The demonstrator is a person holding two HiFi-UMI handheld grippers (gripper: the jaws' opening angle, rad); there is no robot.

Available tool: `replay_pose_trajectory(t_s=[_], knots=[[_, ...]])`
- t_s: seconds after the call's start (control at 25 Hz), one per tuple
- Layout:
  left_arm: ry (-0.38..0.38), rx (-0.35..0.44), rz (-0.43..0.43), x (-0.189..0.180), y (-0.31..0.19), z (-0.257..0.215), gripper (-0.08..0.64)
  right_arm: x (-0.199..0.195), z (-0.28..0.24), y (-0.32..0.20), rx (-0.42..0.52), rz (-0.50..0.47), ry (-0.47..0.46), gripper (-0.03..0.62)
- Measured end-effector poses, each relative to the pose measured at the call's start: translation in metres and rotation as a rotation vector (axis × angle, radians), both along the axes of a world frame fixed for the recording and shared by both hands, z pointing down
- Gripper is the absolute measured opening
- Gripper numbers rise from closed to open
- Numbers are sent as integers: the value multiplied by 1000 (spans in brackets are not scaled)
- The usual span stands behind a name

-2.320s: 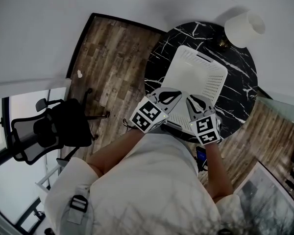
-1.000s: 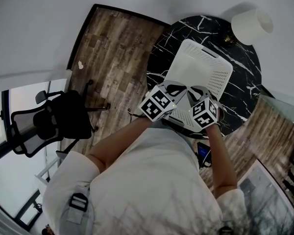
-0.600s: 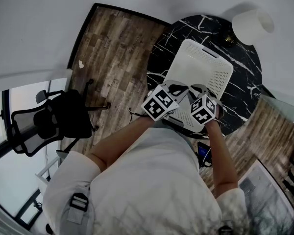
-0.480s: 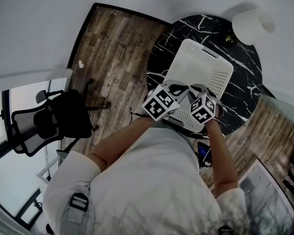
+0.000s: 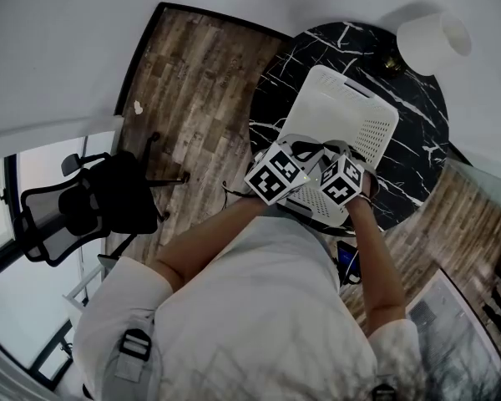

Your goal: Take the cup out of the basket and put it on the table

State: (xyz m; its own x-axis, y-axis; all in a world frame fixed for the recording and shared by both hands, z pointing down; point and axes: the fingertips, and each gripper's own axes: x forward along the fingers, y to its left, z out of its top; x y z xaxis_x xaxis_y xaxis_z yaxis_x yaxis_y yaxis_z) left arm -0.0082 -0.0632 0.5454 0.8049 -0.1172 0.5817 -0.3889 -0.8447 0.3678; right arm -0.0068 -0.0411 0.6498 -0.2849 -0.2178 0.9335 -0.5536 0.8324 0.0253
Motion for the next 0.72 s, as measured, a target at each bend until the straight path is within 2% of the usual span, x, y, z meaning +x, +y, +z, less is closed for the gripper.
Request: replay_pose_trajectory(t_s=[0.72], knots=[[7,-3,-1,7,-9,2,6,-1,27,1,-71,-60,62,72]])
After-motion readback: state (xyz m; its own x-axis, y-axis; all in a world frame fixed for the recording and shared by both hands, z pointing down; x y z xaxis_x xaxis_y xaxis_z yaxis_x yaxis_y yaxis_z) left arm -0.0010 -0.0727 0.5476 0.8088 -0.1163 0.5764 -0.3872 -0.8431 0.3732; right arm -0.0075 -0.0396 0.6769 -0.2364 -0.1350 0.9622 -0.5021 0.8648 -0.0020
